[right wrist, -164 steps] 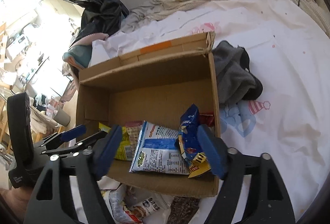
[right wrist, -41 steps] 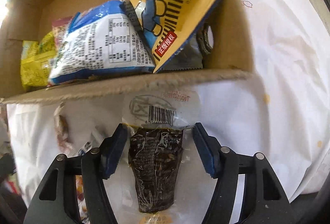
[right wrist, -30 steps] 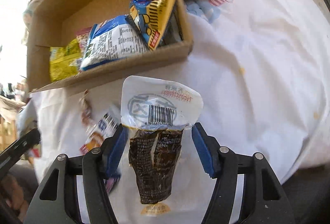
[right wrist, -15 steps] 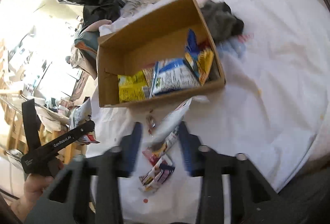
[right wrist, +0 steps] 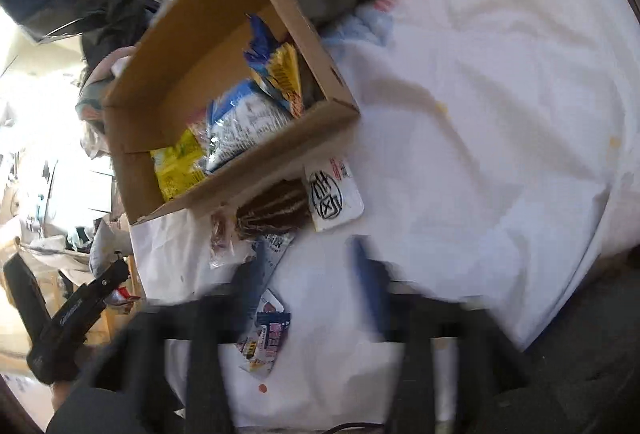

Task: Organize snacks
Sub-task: 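Carry the white chip bag over the box while the right gripper carries the jerky pack there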

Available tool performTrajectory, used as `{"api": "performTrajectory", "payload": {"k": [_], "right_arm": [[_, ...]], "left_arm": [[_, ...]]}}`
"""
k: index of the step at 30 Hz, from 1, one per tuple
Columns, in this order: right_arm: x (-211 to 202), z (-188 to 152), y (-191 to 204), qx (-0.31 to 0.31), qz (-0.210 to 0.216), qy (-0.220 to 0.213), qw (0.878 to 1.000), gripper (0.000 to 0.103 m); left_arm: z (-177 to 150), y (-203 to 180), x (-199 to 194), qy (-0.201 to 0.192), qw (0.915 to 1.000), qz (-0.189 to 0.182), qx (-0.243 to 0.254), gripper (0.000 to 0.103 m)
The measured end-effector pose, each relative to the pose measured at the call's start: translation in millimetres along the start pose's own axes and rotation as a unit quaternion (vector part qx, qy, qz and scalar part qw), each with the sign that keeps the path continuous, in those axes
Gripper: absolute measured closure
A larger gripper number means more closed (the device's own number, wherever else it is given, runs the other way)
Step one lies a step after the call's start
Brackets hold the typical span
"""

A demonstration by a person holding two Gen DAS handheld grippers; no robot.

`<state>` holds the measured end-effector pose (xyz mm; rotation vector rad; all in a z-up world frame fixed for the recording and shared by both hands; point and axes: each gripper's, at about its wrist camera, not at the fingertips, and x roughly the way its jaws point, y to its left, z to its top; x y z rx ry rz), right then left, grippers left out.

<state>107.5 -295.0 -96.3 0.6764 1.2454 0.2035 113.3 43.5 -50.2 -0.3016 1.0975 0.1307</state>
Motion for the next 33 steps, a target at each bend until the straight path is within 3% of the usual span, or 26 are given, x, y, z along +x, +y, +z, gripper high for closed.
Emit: {"api": "performTrajectory", "payload": {"k": [5,9,11,16,21,24,28,33], "right_arm": [[29,11,-16,0.063,-0.008,0.035,0.997,0.027],[58,10,-28,0.117,0.03,0.06,0.991,0.032],[72,7,-26,0.132,0.055,0.052,0.988,0.041],[100,3,-38,0.199,0.104,-0.006,0.974,0.044],[102,0,-44,0.201,0.115,-0.056,0.971,0.072],[94,1,-43,0.188,0.12,-0.069,0.972,0.097],[65,-4,-35,0.164,0.118,-0.099,0.974,0.097],[49,-21,-35,0.192,0.139,-0.083,0.968,0.096]], "left_arm": [[-1,-2,-1,0.005,0.9999,-0.015,-0.001,0.051],[0,0,-1,0.007,0.9998,-0.018,-0.006,0.051],[1,0,1,0.01,0.9997,-0.02,-0.009,0.051],[3,-3,5,0.008,0.9999,-0.013,-0.006,0.051],[1,-2,8,0.013,0.9999,-0.008,-0.003,0.051],[1,-4,10,0.017,0.9998,-0.012,-0.003,0.051],[3,-9,6,0.005,0.9999,-0.012,0.004,0.051],[6,-8,5,0.0,0.9999,-0.013,0.001,0.051]]}}
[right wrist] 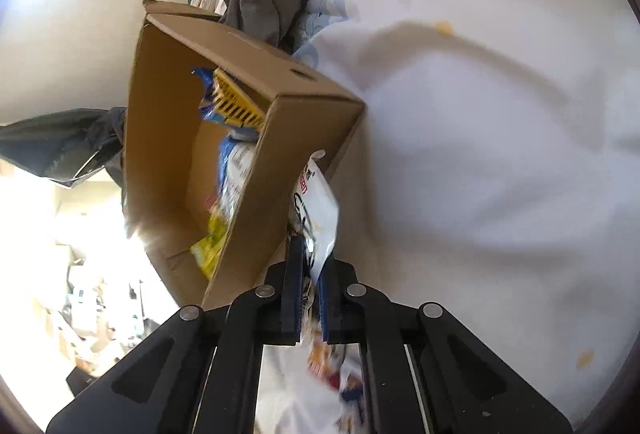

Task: Organize snacks
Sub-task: 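Carry the white chip bag over the box while the right gripper carries the jerky pack there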

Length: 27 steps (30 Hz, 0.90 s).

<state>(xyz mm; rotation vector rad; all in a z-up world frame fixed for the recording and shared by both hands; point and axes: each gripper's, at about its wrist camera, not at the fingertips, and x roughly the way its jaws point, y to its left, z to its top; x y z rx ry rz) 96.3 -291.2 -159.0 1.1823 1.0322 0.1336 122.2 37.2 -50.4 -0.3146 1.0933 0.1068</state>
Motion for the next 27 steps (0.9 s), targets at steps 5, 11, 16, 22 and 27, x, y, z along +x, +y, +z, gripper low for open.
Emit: {"api": "performTrajectory", "payload": {"k": [5,11,16,22,27], "right_arm": [[-29,-10,18,-0.021,0.016,-0.005,1.0,0.096],[-66,-12,42,-0.059,0.045,-0.019,0.997,0.096],[-87,-3,86,-0.116,0.081,-0.024,0.99,0.096],[-92,16,125,-0.16,0.104,-0.036,0.981,0.096],[-76,34,143,-0.178,0.104,-0.039,0.978,0.096]], "left_arm": [[-2,4,-3,-0.003,1.0,0.001,-0.002,0.051],[-2,8,-13,-0.018,0.9998,0.0,-0.008,0.051],[9,2,-25,-0.027,0.9996,-0.009,0.001,0.051],[40,-17,-34,-0.04,0.9989,-0.016,0.015,0.051],[61,-38,-29,-0.048,0.9981,-0.016,0.036,0.051]]}}
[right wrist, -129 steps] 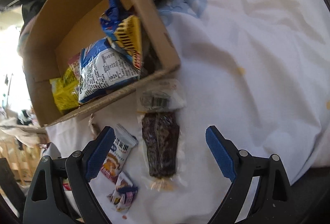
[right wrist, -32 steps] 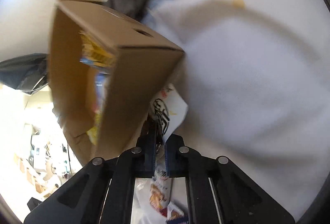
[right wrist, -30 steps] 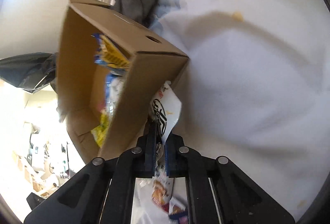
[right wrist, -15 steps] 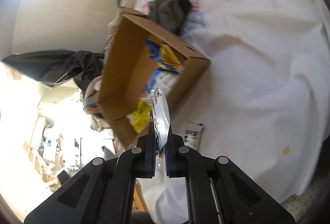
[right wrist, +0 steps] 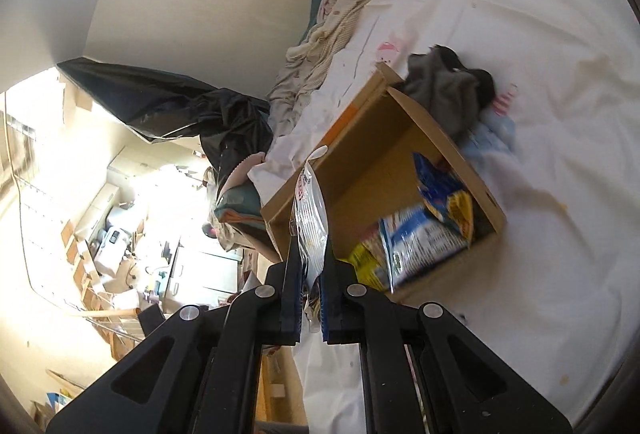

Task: Organize snacks
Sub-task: 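Carry the white chip bag over the box while the right gripper carries the jerky pack there, then open both grippers to release the chip bag and jerky pack into the box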

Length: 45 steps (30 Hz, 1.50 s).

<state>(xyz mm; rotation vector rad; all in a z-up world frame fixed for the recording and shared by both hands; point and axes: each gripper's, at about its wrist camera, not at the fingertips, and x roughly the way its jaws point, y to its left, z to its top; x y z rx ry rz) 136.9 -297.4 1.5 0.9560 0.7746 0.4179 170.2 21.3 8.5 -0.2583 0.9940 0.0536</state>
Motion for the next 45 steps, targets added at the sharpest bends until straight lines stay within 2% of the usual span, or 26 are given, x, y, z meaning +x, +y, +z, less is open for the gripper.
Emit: {"api": "performTrajectory", "payload": {"k": [4,9,12,26,32,33,35,36,37,39,40,41,43,45], "right_arm": [[31,9,-14,0.008,-0.004,0.007,1.0,0.096],[66,-1,-46,0.044,-0.013,0.024,0.999,0.096],[81,-8,-57,0.049,-0.033,0.048,0.997,0.096],[104,-17,-75,0.077,-0.07,0.102,0.989,0.092],[105,-17,-77,0.094,-0.078,0.121,0.985,0.09],[105,-18,-77,0.098,-0.081,0.126,0.984,0.088],[104,-19,-78,0.102,-0.086,0.132,0.982,0.073],[104,-20,-79,0.105,-0.083,0.133,0.982,0.07],[102,-21,-78,0.108,-0.077,0.132,0.982,0.063],[100,-20,-73,0.096,-0.079,0.137,0.983,0.056],[99,-19,-69,0.09,-0.08,0.14,0.983,0.05],[96,-20,-67,0.092,-0.078,0.141,0.983,0.039],[90,-20,-67,0.101,-0.069,0.136,0.983,0.034],[83,-21,-66,0.102,-0.069,0.135,0.983,0.031]], "left_arm": [[9,-18,22,-0.016,0.9987,0.025,0.042,0.051],[13,-24,51,-0.017,0.9983,0.027,0.048,0.051],[13,-23,65,-0.002,0.9991,0.02,0.039,0.051],[12,-26,81,0.013,0.9993,0.009,0.035,0.05],[10,-29,75,-0.001,0.9987,0.013,0.05,0.05],[10,-31,75,-0.001,0.9985,0.013,0.053,0.05],[8,-34,74,0.002,0.998,0.012,0.061,0.044],[7,-36,73,0.003,0.9977,0.011,0.067,0.037],[6,-38,72,0.002,0.9974,0.009,0.072,0.032],[4,-40,70,0.0,0.9971,0.009,0.076,0.027],[3,-40,68,-0.001,0.9971,0.008,0.076,0.025],[1,-40,67,0.0,0.9972,0.006,0.075,0.025],[0,-38,66,0.003,0.9974,0.005,0.072,0.02],[-2,-36,62,0.004,0.9976,0.001,0.069,0.02]]}}
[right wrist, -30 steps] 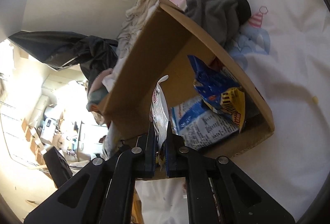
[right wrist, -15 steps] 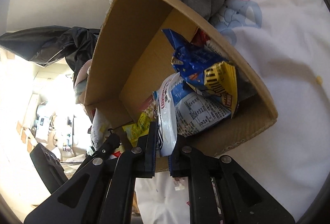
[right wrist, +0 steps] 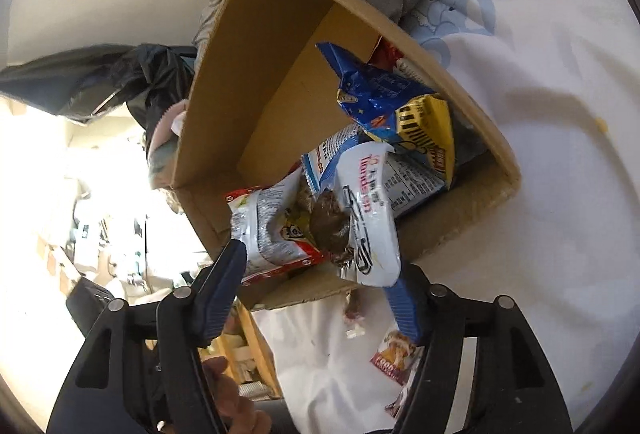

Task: Organize snacks
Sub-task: 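Open both grippers to release the chip bag and jerky pack into the box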

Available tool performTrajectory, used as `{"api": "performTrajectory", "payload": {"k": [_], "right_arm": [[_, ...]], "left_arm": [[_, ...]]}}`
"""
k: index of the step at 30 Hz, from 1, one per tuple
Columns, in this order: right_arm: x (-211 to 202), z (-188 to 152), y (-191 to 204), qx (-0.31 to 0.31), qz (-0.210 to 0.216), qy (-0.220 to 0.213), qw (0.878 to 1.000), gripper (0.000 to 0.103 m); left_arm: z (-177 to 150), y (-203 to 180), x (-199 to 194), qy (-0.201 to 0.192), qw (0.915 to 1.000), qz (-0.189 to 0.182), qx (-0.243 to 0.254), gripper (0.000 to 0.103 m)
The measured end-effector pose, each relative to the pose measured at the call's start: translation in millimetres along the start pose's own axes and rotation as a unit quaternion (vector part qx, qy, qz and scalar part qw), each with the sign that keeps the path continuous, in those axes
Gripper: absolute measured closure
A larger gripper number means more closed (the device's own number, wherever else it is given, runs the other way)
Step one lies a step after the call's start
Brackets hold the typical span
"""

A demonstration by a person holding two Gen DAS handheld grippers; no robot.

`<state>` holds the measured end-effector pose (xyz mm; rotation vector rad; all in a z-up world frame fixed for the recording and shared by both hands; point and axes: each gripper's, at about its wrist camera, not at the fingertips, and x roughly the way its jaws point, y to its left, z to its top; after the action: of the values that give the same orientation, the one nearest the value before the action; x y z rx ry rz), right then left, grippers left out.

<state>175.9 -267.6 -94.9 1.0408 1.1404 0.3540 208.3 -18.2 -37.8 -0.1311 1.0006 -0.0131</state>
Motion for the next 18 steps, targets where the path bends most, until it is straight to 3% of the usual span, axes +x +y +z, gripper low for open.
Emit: {"api": "performTrajectory", "payload": {"k": [4,9,18], "right_arm": [[-9,-5,-7,0.014,-0.014,-0.002,1.0,0.012],[-17,-13,-27,0.042,-0.023,0.005,0.999,0.012],[-34,-33,-34,0.0,-0.048,0.006,0.999,0.011]], "left_arm": [[-2,5,-9,-0.006,1.0,-0.001,-0.005,0.019],[-5,10,-19,-0.015,0.9998,0.001,-0.009,0.019],[-15,23,-35,-0.022,0.9996,0.008,-0.018,0.019]]}}
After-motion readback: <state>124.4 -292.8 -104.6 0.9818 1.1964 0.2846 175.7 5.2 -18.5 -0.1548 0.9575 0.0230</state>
